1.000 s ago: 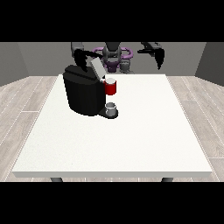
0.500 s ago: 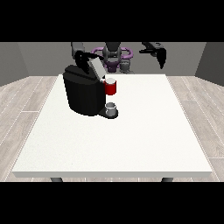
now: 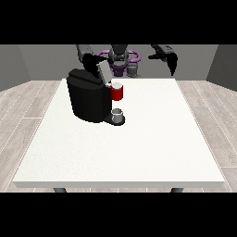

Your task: Insert the coffee pod into the coffee machine and close the lid

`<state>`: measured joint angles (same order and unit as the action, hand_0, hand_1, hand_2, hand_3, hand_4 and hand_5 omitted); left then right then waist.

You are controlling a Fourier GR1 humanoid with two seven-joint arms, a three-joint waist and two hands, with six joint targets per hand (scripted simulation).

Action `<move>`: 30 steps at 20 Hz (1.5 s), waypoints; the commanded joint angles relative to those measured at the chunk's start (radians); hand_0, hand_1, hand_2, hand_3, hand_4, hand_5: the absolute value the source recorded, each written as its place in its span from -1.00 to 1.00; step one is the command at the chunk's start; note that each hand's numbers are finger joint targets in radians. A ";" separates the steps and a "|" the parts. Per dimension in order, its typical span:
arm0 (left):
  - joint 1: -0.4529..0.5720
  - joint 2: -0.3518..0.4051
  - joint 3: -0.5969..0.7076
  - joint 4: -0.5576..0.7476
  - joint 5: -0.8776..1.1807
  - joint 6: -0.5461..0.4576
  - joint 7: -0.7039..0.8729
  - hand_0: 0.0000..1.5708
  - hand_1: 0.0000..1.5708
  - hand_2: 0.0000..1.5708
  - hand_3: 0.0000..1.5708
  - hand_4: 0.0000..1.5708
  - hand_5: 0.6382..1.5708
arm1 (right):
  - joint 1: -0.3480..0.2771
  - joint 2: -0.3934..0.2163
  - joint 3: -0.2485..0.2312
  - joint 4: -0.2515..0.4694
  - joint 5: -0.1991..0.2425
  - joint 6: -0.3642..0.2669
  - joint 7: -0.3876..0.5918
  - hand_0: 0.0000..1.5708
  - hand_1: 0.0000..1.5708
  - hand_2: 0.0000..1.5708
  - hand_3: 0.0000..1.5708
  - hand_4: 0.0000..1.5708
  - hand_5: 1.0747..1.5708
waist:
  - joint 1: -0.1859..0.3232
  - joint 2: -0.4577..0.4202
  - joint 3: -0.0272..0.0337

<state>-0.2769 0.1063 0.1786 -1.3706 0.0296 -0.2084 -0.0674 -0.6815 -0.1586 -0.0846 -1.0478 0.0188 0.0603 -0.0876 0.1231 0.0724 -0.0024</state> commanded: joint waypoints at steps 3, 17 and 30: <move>-0.011 -0.024 -0.008 0.030 -0.016 0.059 0.005 -1.00 -1.00 -1.00 -1.00 -1.00 1.00 | -0.035 0.044 0.054 0.014 0.040 -0.007 0.055 -1.00 -1.00 -1.00 -1.00 -0.80 1.00 | -0.015 -0.016 0.0023; -0.033 -0.028 -0.038 0.044 -0.015 0.025 -0.059 -1.00 -1.00 -1.00 -1.00 -1.00 1.00 | -0.139 0.020 0.078 -0.029 0.096 -0.058 0.111 -1.00 -1.00 -1.00 -1.00 -0.91 1.00 | 0.059 0.029 0.0022; 0.126 -0.052 -0.026 0.056 -0.022 0.058 -0.124 -1.00 -1.00 -1.00 -1.00 -0.76 1.00 | 0.298 0.157 0.209 -0.206 -0.066 0.014 -0.058 -1.00 -1.00 -1.00 -1.00 -0.68 1.00 | -0.098 -0.164 0.0026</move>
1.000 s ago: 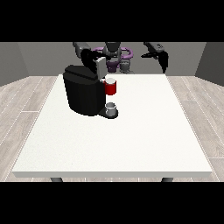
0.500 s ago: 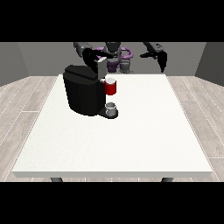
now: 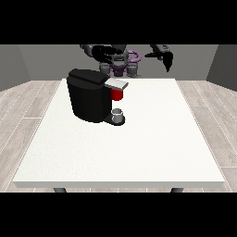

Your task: Insert the coffee pod into the coffee machine and close the lid

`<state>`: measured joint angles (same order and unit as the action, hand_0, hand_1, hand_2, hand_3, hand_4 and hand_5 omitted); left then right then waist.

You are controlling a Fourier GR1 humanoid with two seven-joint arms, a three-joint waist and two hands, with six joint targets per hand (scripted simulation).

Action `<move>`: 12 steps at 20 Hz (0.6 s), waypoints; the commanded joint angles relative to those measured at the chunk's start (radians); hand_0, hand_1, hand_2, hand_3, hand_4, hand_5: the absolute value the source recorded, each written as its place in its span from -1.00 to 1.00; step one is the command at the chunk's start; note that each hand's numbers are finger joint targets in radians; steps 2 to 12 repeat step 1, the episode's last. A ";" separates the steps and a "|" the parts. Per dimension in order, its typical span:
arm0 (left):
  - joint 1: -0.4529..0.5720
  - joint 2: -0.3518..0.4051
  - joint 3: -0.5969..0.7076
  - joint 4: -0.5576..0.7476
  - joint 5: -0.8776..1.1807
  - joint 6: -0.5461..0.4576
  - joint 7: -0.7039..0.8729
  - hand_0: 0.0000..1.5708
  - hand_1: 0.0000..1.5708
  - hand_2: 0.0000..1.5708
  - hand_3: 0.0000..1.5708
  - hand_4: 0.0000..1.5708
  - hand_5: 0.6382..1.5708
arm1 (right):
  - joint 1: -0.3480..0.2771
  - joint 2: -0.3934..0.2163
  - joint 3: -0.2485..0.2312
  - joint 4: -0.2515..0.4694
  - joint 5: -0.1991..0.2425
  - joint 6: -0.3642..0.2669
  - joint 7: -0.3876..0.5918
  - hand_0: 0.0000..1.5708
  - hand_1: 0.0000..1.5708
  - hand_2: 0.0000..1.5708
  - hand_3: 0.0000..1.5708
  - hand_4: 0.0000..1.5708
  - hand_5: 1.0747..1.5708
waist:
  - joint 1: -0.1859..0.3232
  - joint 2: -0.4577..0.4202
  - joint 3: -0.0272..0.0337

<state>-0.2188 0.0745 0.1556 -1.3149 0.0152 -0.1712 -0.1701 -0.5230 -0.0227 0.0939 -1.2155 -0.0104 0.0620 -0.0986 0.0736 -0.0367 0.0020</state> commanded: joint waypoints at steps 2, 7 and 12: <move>0.060 -0.008 0.003 -0.016 0.003 0.014 -0.002 -1.00 -1.00 -1.00 -1.00 -0.76 1.00 | 0.191 0.022 0.046 -0.036 -0.028 -0.019 -0.078 -1.00 -1.00 -1.00 -1.00 -0.80 1.00 | -0.050 -0.065 -0.0017; 0.060 -0.008 0.003 -0.016 0.003 0.014 -0.002 -1.00 -1.00 -1.00 -1.00 -0.76 1.00 | 0.191 0.022 0.046 -0.036 -0.028 -0.019 -0.078 -1.00 -1.00 -1.00 -1.00 -0.80 1.00 | -0.050 -0.065 -0.0017; 0.060 -0.008 0.003 -0.016 0.003 0.014 -0.002 -1.00 -1.00 -1.00 -1.00 -0.76 1.00 | 0.191 0.022 0.046 -0.036 -0.028 -0.019 -0.078 -1.00 -1.00 -1.00 -1.00 -0.80 1.00 | -0.050 -0.065 -0.0017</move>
